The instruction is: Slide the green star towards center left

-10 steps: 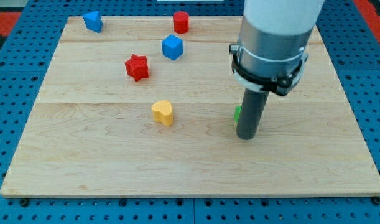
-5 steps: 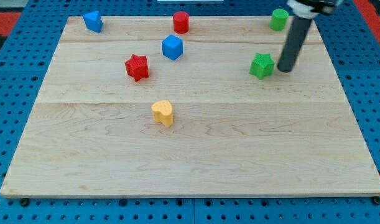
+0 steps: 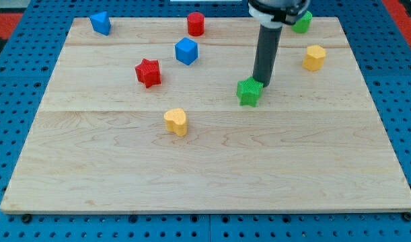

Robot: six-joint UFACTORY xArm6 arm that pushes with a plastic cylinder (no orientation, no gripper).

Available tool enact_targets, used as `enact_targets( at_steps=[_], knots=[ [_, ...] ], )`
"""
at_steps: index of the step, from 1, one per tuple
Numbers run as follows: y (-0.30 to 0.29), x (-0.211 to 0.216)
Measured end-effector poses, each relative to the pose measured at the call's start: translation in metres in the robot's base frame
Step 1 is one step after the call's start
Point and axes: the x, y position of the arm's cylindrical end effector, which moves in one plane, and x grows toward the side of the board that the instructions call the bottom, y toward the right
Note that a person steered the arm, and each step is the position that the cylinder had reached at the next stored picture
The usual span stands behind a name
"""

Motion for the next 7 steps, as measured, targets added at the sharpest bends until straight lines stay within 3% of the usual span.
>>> enact_targets(
  at_steps=[1, 2, 4, 5, 7],
  knots=[
    [0.015, 0.037],
    [0.009, 0.043],
    [-0.010, -0.012],
    [-0.050, -0.001],
    [-0.054, 0.051]
  ],
)
